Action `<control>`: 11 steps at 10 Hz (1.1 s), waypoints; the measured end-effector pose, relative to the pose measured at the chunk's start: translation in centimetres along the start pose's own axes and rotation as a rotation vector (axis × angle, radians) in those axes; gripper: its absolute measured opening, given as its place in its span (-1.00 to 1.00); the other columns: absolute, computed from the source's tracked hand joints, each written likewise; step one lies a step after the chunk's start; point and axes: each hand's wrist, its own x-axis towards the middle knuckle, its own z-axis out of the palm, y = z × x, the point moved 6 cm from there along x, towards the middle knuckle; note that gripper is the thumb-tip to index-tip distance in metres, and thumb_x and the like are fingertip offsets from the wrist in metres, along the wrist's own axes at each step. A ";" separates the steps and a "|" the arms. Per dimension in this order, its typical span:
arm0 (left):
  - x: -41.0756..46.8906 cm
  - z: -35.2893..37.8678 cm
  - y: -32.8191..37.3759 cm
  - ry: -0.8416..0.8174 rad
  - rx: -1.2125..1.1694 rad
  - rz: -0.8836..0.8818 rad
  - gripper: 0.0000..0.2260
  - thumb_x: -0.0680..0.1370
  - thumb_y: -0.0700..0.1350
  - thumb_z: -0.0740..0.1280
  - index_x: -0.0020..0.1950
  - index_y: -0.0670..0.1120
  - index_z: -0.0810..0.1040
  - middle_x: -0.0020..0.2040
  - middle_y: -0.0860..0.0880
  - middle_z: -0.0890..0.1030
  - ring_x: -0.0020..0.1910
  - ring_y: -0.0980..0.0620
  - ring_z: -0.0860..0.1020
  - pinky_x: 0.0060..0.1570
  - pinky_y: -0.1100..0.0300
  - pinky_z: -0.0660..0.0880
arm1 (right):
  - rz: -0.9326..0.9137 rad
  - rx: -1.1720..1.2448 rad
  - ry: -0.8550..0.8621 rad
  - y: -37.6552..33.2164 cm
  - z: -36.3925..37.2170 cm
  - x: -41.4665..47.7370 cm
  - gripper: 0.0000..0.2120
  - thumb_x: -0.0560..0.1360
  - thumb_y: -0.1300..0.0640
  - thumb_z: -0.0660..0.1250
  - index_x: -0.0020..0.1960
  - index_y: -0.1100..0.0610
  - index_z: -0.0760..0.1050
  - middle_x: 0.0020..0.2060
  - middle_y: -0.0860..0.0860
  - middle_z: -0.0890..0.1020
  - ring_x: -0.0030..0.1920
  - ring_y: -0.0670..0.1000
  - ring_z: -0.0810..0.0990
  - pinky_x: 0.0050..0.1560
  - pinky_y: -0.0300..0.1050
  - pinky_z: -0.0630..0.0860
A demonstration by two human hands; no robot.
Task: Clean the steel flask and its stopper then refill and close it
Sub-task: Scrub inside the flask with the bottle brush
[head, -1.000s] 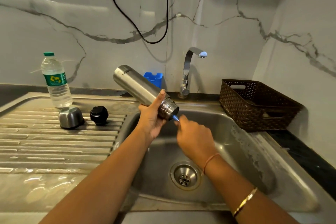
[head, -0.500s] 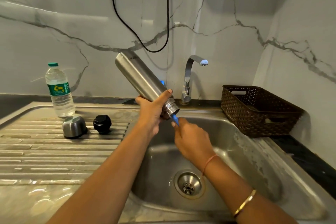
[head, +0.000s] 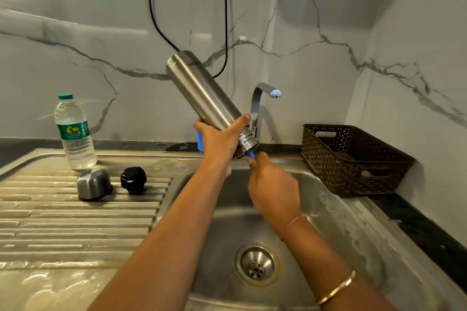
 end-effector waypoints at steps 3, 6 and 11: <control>0.5 -0.6 -0.4 -0.074 -0.023 -0.049 -0.42 0.41 -0.11 0.50 0.24 -0.03 0.18 0.05 -0.12 0.52 -0.09 -0.06 0.62 -0.08 -0.08 0.61 | 0.084 0.518 -0.244 0.6 0.0 0.6 -0.81 0.59 0.00 0.20 -0.08 0.11 0.46 -0.43 -0.03 0.42 -0.53 -0.09 0.38 -0.52 -0.27 0.24; 1.2 -2.7 -1.0 -0.026 -0.083 -0.103 -0.41 0.41 -0.08 0.50 0.25 -0.06 0.18 0.10 -0.16 0.52 -0.05 -0.10 0.61 -0.11 -0.04 0.61 | 0.487 1.450 -0.741 -2.3 3.2 -0.5 -0.74 0.61 0.11 0.11 -0.19 0.19 0.43 -0.57 -0.05 0.25 -0.68 -0.16 0.17 -0.62 -0.33 0.07; 0.8 -1.8 -2.6 -0.080 -0.065 -0.104 -0.43 0.44 -0.11 0.47 0.29 -0.08 0.19 0.04 -0.13 0.52 -0.10 -0.06 0.60 -0.18 0.03 0.60 | 0.740 1.472 -0.776 -0.7 4.2 -1.1 -0.64 0.60 0.01 0.07 -0.28 0.17 0.40 -0.60 -0.08 0.19 -0.67 -0.16 0.10 -0.67 -0.35 0.02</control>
